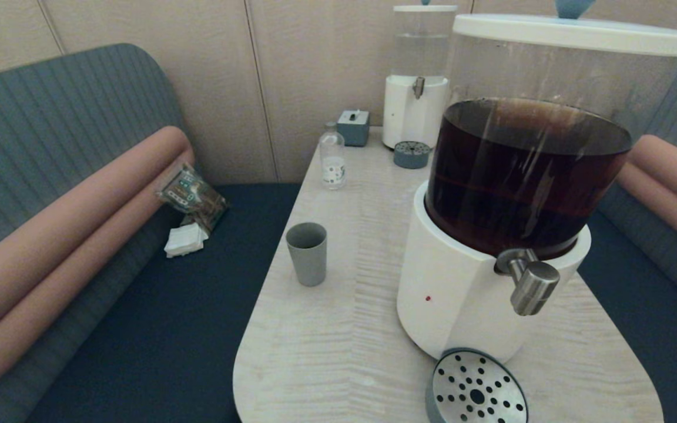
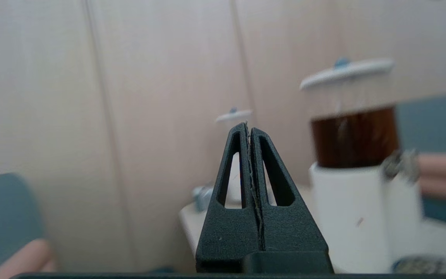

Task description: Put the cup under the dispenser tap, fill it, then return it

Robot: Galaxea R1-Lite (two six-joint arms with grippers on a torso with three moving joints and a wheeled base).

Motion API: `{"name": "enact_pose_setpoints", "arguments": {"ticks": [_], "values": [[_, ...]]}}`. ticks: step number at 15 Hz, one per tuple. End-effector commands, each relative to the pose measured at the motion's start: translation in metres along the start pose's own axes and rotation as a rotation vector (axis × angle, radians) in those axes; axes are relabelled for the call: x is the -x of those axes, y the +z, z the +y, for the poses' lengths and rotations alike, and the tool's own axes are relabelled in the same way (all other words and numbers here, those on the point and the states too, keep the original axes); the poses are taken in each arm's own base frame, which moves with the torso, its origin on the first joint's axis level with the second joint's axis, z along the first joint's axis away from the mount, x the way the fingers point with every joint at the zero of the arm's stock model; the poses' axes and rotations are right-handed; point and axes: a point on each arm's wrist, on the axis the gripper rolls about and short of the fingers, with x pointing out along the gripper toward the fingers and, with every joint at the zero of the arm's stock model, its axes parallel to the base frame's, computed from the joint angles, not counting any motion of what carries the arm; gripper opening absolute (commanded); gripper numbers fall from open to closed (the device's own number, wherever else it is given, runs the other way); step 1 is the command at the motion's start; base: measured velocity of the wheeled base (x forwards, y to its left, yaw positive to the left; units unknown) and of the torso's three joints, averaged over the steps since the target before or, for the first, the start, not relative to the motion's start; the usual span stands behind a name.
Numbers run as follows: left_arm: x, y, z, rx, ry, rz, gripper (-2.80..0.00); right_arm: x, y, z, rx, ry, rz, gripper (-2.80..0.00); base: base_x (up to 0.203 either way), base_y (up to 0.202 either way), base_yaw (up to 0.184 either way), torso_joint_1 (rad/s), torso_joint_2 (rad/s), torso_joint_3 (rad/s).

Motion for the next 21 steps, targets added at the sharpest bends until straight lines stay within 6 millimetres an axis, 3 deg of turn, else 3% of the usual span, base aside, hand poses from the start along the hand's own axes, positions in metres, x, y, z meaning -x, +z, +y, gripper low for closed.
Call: {"name": "enact_pose_setpoints", "arguments": {"ticks": [1,9,14,21], "values": [[0.005,-0.003,-0.002,-0.023,0.002,0.014,-2.80,0.000,-0.003,0.000,0.000,0.001,0.006,-2.80,0.000,0.000,0.000,0.000,0.00,0.000],[0.027,-0.066,0.001,0.018,0.189,0.662,-2.80,0.000,-0.003,0.000,0.000,0.001,0.005,-2.80,0.000,0.000,0.000,0.000,0.00,0.000],[0.034,-0.073,0.003,-0.039,0.314,0.762,-2.80,0.000,-0.003,0.000,0.000,0.001,0.005,-2.80,0.000,0.000,0.000,0.000,0.00,0.000],[0.040,-0.077,0.001,-0.004,0.322,0.882,-2.80,0.000,-0.003,0.000,0.000,0.001,0.006,-2.80,0.000,0.000,0.000,0.000,0.00,0.000]]}}
